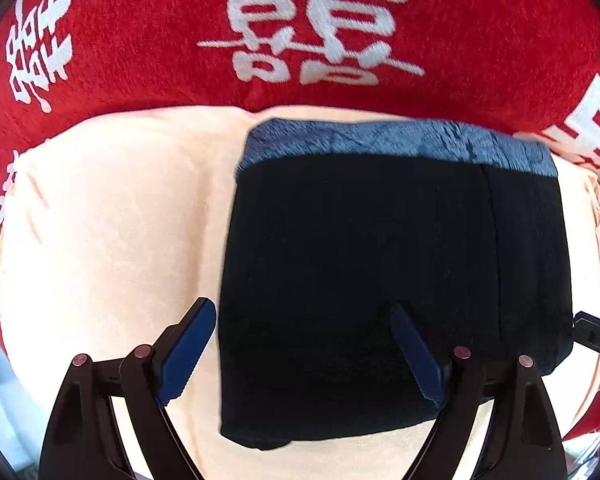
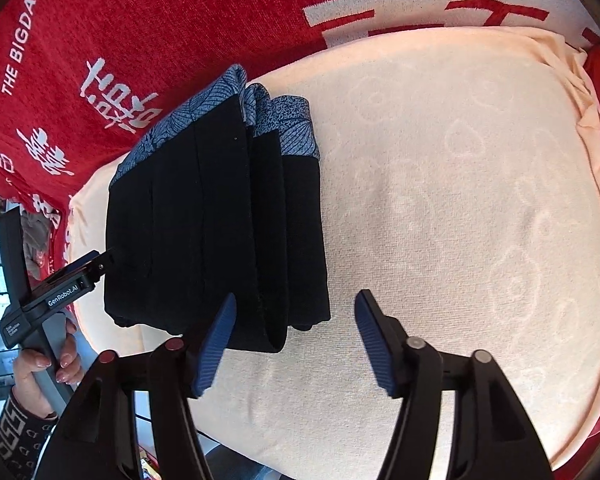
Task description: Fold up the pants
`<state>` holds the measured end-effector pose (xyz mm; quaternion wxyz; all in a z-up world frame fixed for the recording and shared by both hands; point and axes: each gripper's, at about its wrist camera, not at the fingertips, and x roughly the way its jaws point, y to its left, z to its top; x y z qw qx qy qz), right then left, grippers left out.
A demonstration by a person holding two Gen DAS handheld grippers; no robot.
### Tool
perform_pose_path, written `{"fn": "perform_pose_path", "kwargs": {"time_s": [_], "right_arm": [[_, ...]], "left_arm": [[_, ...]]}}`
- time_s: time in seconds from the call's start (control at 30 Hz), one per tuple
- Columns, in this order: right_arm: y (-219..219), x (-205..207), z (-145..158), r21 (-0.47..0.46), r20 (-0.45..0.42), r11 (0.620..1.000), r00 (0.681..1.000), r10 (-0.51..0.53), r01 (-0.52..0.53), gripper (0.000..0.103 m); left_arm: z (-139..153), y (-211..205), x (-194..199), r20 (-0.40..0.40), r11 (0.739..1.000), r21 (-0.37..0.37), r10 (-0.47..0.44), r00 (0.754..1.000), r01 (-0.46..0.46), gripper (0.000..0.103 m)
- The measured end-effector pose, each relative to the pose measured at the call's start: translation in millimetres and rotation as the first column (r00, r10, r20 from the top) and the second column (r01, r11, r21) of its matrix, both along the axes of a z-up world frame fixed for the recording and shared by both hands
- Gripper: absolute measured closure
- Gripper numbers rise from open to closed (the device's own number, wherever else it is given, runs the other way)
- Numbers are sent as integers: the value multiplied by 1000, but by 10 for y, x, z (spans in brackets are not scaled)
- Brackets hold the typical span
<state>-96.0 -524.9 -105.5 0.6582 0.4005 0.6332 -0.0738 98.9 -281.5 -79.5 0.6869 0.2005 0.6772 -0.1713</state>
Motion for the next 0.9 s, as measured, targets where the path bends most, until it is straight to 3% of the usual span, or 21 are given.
{"fn": "perform_pose_path", "kwargs": {"time_s": [0.1,0.33,0.67,0.87,0.9], "right_arm": [[-47,16,2,9,11,1000,1000,-5,5,23],[-155,72,-77,75,33,996,998,-45,42,20],[-263,91,-431,224,141,975,989,-35,3,17],[-297,112,-681,394,211,919,975,-68,-21,16],[-293,138,-695,418,222,908,972,-74,-26,16]], "left_arm": [[-14,73,138,-10,1000,-11,15,1000,-15,13],[-127,249,392,-51,999,-47,22,998,-25,13],[-471,489,643,-213,967,-252,-29,977,-27,14],[-666,641,749,-302,930,-360,-48,952,-67,13],[-708,646,756,-315,928,-365,-51,948,-72,6]]}}
